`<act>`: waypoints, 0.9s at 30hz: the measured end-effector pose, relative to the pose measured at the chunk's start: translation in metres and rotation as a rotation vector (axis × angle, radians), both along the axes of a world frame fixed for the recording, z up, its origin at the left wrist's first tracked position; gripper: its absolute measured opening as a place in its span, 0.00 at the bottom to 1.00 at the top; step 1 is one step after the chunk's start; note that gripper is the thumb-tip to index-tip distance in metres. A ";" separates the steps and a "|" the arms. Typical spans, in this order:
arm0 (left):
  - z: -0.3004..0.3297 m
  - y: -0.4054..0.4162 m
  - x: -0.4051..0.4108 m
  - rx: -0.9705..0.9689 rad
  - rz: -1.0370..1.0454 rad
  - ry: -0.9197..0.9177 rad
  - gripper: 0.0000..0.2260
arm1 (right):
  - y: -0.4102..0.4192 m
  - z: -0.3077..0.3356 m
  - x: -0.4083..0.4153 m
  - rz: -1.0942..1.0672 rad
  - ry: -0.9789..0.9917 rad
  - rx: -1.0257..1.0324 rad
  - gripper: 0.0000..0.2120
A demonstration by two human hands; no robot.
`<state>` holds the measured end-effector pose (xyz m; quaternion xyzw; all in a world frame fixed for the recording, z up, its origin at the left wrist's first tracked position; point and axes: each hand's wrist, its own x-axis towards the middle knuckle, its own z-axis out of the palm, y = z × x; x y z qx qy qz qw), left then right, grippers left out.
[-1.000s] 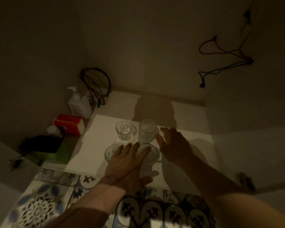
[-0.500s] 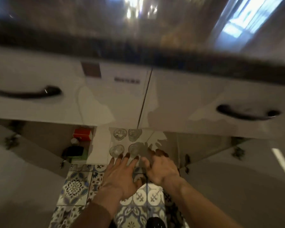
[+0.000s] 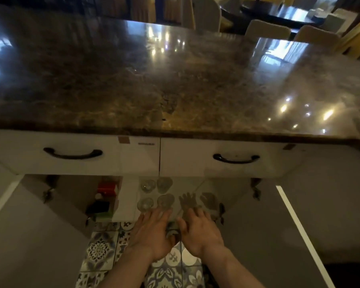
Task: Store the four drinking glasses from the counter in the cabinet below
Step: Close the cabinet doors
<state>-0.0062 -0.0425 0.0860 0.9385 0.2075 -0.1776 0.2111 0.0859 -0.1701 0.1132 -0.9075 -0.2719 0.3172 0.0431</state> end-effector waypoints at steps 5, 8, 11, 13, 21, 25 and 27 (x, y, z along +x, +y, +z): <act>0.009 -0.051 -0.036 0.052 0.005 -0.019 0.37 | -0.055 0.006 -0.038 0.034 -0.051 0.023 0.29; 0.016 -0.074 -0.057 0.079 0.015 0.006 0.38 | -0.087 0.009 -0.059 0.072 -0.079 0.003 0.28; 0.025 -0.098 -0.076 0.126 -0.008 0.030 0.38 | -0.114 0.011 -0.078 0.086 -0.086 0.014 0.29; 0.026 -0.108 -0.086 0.154 -0.025 0.036 0.38 | -0.126 0.010 -0.089 0.100 -0.085 0.007 0.30; 0.018 -0.108 -0.120 0.138 0.003 0.054 0.39 | -0.142 0.002 -0.121 0.114 -0.119 0.024 0.27; 0.017 -0.100 -0.139 0.085 0.065 -0.007 0.37 | -0.144 0.000 -0.131 0.084 -0.062 0.073 0.28; 0.022 -0.082 -0.154 0.094 0.126 -0.067 0.34 | -0.150 0.004 -0.127 -0.005 0.032 0.176 0.29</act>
